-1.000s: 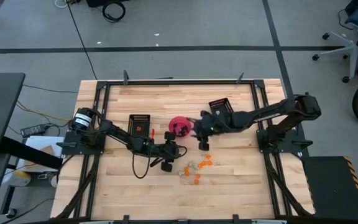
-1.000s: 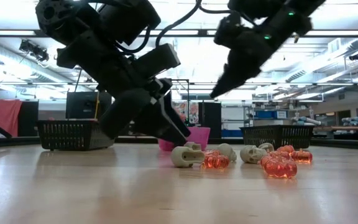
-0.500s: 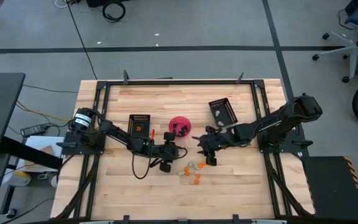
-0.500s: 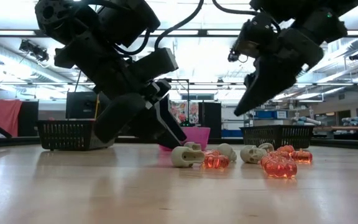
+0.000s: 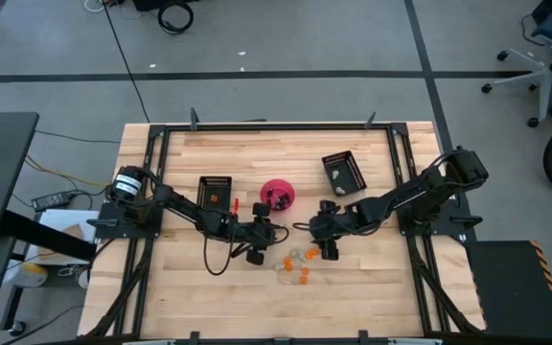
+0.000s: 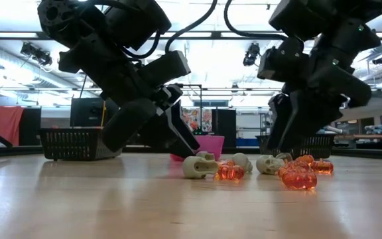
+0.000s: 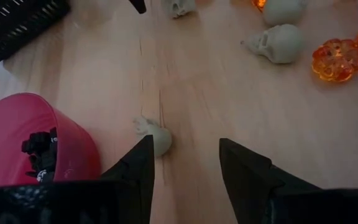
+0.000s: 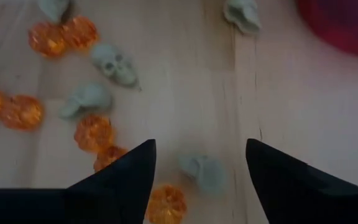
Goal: Sort Halloween decoration
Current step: Put the white skull toy into the right black bin
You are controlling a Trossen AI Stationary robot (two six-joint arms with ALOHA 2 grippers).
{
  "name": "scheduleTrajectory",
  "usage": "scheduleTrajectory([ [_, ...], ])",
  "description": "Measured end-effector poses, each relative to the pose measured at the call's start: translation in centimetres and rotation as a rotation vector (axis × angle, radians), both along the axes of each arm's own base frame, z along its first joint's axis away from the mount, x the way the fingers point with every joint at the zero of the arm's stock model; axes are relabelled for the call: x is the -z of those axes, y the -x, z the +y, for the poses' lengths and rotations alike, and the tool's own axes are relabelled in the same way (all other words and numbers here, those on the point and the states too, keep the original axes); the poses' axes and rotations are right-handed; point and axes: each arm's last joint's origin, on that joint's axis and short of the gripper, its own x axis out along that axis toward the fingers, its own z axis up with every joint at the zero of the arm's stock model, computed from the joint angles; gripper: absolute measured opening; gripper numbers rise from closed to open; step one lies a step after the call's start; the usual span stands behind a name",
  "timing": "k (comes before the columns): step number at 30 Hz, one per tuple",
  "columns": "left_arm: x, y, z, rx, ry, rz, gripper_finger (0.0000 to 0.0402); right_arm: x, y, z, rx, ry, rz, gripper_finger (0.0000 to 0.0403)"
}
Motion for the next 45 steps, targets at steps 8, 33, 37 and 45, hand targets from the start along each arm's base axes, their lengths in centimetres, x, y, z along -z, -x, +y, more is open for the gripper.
scheduleTrajectory([
  [8,0.0,0.0,0.1,-0.002,0.000,0.000,0.0150,1.2,0.8,-0.2,-0.018,0.005,-0.028,0.0231],
  [33,0.0,0.0,0.1,-0.001,0.000,0.000,0.0150,2.4,1.6,-0.7,-0.007,0.001,-0.089,0.0096],
  [37,0.0,0.0,0.1,-0.001,0.000,0.000,0.0150,2.4,1.6,-0.7,-0.001,0.009,-0.092,0.0092],
  [45,0.0,0.0,0.1,-0.002,0.000,0.000,0.0150,1.2,1.8,-0.9,0.040,0.050,-0.146,0.0091],
])
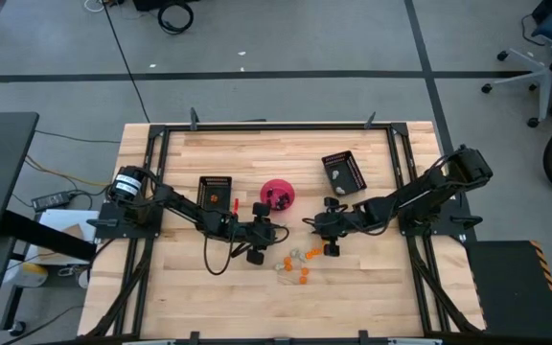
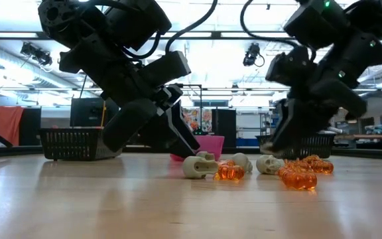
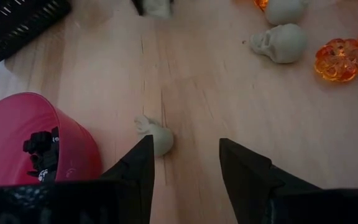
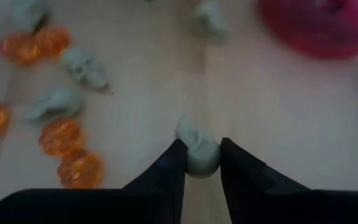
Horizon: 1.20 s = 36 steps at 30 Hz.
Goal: Sort Halloween decoration
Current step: Put the white skull toy into the right black bin
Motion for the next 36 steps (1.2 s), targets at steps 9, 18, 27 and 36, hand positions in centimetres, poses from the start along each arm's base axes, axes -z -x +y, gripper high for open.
scheduleTrajectory([
  [9,0.0,0.0,0.0,0.000,0.000,0.000,0.0151,-3.6,2.1,-1.5,0.275,0.272,-0.090,0.0091],
  [18,0.0,0.0,0.0,0.000,0.000,0.000,0.0151,-6.0,5.6,-4.2,0.559,0.347,-0.074,0.0092],
  [27,0.0,0.0,0.0,0.000,0.000,0.000,0.0151,-5.4,6.5,-7.1,0.677,0.192,0.057,0.0092],
  [36,0.0,0.0,0.0,0.000,0.001,-0.001,0.0151,-4.1,6.3,-9.7,0.718,0.062,0.174,0.0098],
])
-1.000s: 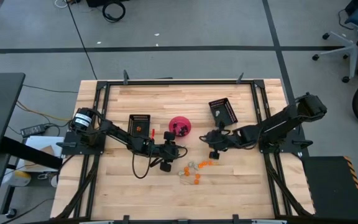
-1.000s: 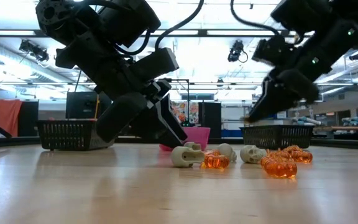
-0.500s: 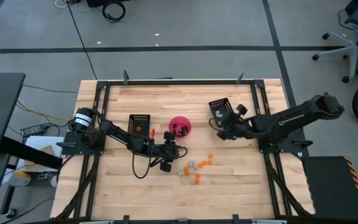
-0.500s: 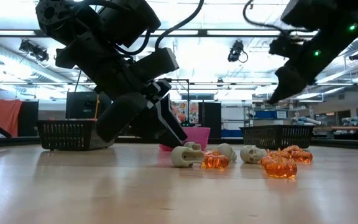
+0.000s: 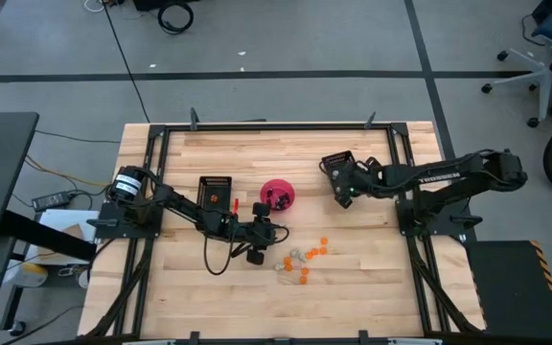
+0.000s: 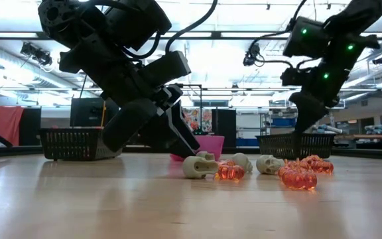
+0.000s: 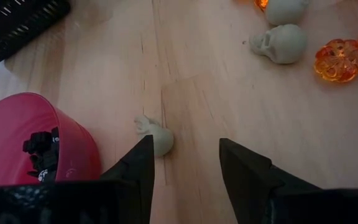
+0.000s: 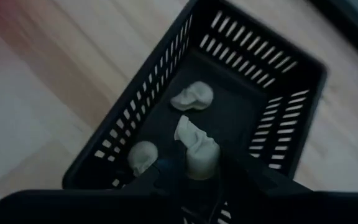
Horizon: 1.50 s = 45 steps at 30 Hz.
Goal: Sort Halloween decoration
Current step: Put the white skull toy into the right black bin, then put the right white skull toy into the right black bin
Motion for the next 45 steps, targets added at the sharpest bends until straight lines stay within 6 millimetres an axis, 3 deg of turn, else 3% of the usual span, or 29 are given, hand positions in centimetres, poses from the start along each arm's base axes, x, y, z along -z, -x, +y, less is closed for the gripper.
scheduleTrajectory([
  [8,0.0,0.0,0.0,0.000,0.000,0.000,0.0151,0.4,-0.3,-0.5,-0.050,-0.069,0.009,0.0145],
  [15,0.0,0.0,0.0,-0.006,0.008,-0.001,0.0151,-1.0,0.1,-0.2,-0.097,-0.035,-0.055,0.0179],
  [23,0.0,-0.1,0.2,-0.015,0.013,-0.007,0.0151,-4.1,-0.2,2.1,-0.259,0.062,-0.281,0.0177],
  [27,-0.1,-0.2,0.3,-0.020,0.018,-0.019,0.0150,-4.6,-0.9,3.5,-0.381,0.036,-0.358,0.0177],
  [38,-0.1,-0.2,0.3,-0.013,0.035,-0.013,0.0150,-0.3,-6.0,8.8,-0.728,-0.148,-0.410,0.0177],
  [45,0.0,-0.2,0.4,0.003,0.051,-0.010,0.0150,1.8,-9.3,11.2,-0.853,-0.259,-0.310,0.0178],
])
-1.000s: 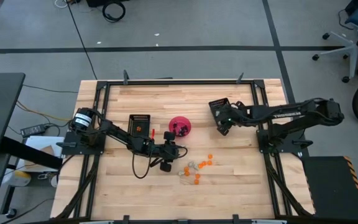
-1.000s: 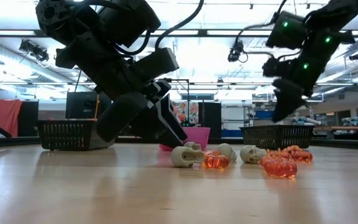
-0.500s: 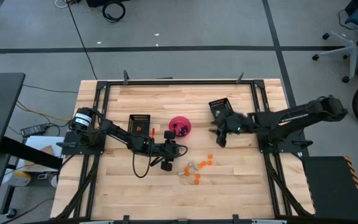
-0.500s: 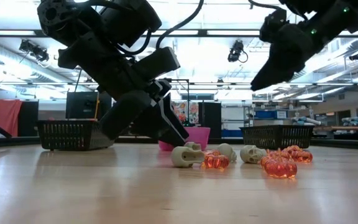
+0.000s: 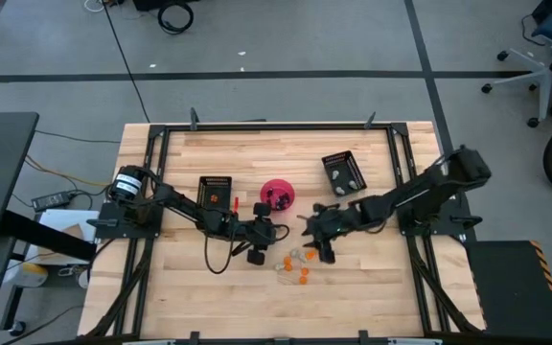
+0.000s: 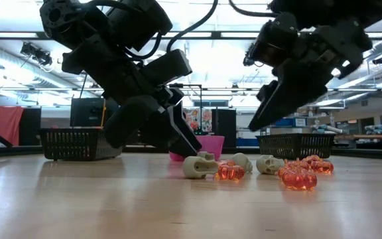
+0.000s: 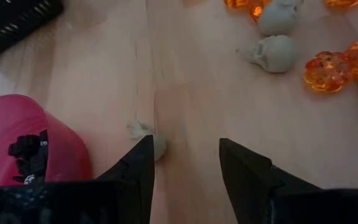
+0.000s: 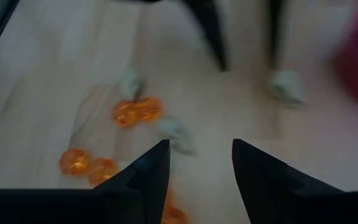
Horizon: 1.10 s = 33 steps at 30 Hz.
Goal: Sort Halloween decoration
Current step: Put the right white skull toy into the right black bin
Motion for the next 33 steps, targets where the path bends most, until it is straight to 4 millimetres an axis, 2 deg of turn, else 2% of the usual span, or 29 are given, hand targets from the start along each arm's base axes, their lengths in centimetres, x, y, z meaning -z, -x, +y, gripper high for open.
scheduleTrajectory([
  [9,0.0,0.0,0.1,-0.003,-0.001,0.001,0.0150,1.0,-3.6,2.1,-0.152,0.097,0.021,0.0208],
  [16,0.0,0.0,0.1,-0.002,-0.001,0.003,0.0150,3.0,-4.0,2.2,-0.198,0.146,0.074,0.0204],
  [20,0.0,0.0,0.1,-0.003,-0.001,0.001,0.0150,3.3,-4.1,2.1,-0.190,0.162,0.086,0.0184],
  [29,0.0,0.0,0.1,-0.004,-0.001,0.001,0.0150,3.6,-4.1,2.0,-0.179,0.171,0.096,0.0096],
  [33,0.0,0.0,0.1,-0.004,0.000,0.001,0.0150,3.3,-4.0,1.6,-0.162,0.181,0.102,0.0072],
])
